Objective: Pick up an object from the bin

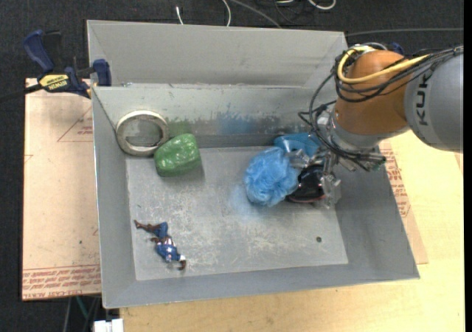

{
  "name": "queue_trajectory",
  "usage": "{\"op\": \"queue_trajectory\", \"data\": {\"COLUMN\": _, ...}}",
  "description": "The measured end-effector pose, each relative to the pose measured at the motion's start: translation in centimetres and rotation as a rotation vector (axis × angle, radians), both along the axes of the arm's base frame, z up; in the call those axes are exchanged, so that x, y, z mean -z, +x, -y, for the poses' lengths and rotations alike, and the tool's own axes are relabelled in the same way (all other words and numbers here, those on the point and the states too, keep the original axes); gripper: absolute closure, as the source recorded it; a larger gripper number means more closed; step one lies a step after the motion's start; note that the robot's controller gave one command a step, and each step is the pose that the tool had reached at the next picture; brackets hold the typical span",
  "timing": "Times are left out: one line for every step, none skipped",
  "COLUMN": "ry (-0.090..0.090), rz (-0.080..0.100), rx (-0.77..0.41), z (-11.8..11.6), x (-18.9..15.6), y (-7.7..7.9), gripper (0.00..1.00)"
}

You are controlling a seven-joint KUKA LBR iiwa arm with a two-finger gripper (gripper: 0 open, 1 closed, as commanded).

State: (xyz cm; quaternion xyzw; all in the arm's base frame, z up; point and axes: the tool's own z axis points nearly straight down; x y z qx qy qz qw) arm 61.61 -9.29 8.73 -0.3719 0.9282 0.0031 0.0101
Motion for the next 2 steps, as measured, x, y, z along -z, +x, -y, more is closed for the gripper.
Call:
{"op": "queue_trajectory", "data": {"ry": 0.000, "rz": 0.000, "rx": 0.000, "z": 0.0, "x": 0.0, "y": 0.0, "gripper": 1.00}}
{"op": "queue_trajectory", "data": {"ry": 0.000, "rz": -0.002, "rx": -0.011, "z": 0.0, "x": -1.1, "y": -0.2, "gripper": 1.00}}
